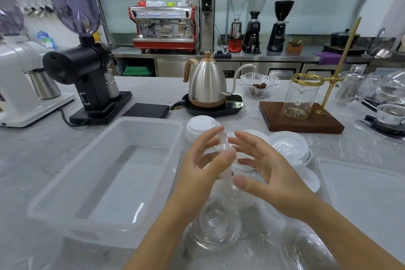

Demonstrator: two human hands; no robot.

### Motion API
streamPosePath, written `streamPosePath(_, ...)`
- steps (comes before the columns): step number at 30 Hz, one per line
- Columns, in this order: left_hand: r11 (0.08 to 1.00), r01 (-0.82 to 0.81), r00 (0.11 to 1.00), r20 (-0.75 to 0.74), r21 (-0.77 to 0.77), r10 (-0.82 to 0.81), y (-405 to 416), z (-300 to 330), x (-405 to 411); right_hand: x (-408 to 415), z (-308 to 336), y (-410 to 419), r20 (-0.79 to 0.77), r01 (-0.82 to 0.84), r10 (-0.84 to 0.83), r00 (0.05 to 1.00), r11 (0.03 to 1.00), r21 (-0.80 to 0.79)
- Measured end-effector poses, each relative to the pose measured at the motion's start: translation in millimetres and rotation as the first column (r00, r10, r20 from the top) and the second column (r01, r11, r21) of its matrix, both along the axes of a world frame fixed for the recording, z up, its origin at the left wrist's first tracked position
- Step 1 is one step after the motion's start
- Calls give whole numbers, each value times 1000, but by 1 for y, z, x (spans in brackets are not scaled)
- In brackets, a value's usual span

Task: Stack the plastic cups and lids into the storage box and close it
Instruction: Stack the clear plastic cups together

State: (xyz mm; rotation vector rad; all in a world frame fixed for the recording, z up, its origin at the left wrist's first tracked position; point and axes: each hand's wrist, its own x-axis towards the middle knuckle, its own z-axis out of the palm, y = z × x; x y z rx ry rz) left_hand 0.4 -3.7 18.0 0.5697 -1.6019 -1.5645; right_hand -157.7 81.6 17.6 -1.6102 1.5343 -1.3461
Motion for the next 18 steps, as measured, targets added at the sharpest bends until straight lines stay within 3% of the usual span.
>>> streamPosePath(3, 987, -139, 988, -62, 77, 144, -6, 0, 1, 0, -4, -3, 23, 118, -118, 993, 993, -11)
streamPosePath(6, 976, -201, 976, -64, 90, 207, -10, 0, 3, -3, -11, -3, -181, 198, -189, 965, 979, 36)
streamPosePath(11, 976, -209, 976, -45, 64, 212, -7, 1, 1, 1, -15, 0, -491, 180, -71, 868, 967, 178)
streamPosePath(18, 971, -236, 971, -22, 34, 237, -6, -3, 0, 2, -11, 4, -524, 179, 1, 852, 940, 292)
